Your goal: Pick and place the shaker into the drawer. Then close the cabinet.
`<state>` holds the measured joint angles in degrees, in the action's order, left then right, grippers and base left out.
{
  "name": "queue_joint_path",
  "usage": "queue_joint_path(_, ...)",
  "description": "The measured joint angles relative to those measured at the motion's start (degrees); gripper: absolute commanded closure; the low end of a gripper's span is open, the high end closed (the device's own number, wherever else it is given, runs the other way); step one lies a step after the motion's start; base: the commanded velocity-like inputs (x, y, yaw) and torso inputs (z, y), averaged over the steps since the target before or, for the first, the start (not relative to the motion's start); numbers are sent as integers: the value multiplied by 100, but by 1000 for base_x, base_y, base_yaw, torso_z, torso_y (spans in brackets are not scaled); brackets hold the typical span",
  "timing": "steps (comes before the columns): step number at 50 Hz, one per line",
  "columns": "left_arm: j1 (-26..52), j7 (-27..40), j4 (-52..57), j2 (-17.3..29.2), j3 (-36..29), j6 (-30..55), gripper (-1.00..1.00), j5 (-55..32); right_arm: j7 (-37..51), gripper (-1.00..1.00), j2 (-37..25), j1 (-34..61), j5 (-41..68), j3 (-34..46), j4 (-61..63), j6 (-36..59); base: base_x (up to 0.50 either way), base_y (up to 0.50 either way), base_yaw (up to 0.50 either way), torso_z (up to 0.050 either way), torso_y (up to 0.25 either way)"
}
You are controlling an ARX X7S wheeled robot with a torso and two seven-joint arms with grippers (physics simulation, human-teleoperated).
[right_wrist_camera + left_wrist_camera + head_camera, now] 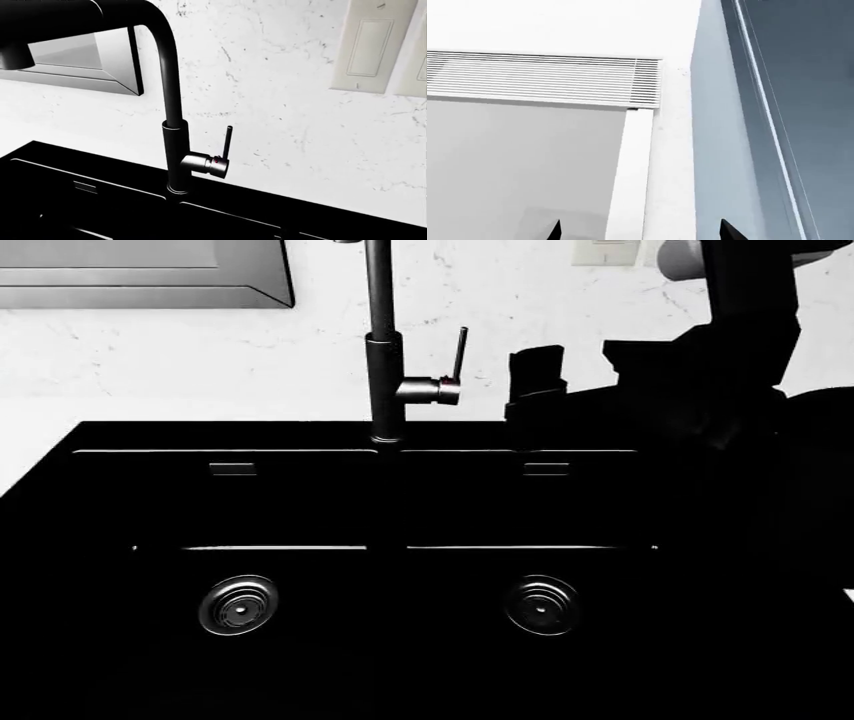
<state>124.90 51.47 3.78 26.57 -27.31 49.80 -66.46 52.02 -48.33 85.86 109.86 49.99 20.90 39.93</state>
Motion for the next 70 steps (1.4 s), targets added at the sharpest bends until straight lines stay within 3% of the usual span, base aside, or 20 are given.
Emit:
queue_joint_path(11, -55, -706, -914, -753, 104, -487, -100, -139, 57, -100, -96, -6, 79, -40, 95, -11, 0, 0, 0, 0, 0)
queue_joint_path(22, 108, -1240, -1717, -1223, 85, -700, -100, -58, -12, -100, -233, -122, 60, -91, 172, -60, 0, 0, 0, 1, 0)
queue_joint_path(35, 233, -2019, -2457, -1798, 6, -828, -100, 566, -219, -100, -376, -331, -74, -150, 192, -151, 0, 0, 0, 0, 0)
queue_joint_path(47, 142, -2226, -2622, -2068, -123, -1142, -100, 1037, -279, -100, -517, -446, -83, -210, 315, -212, 0, 0, 0, 0, 0)
queue_joint_path(55, 141, -2381, -2950, -2119, -741, -1917, -100, 975, -317, -100, -655, -500, -66, -267, 431, -245, 0, 0, 0, 0, 0)
queue_joint_path(70, 228, -2907, -4212, -2218, -2704, -4504, -100, -277, -383, -100, -853, -644, -99, -348, 622, -340, 0, 0, 0, 0, 0)
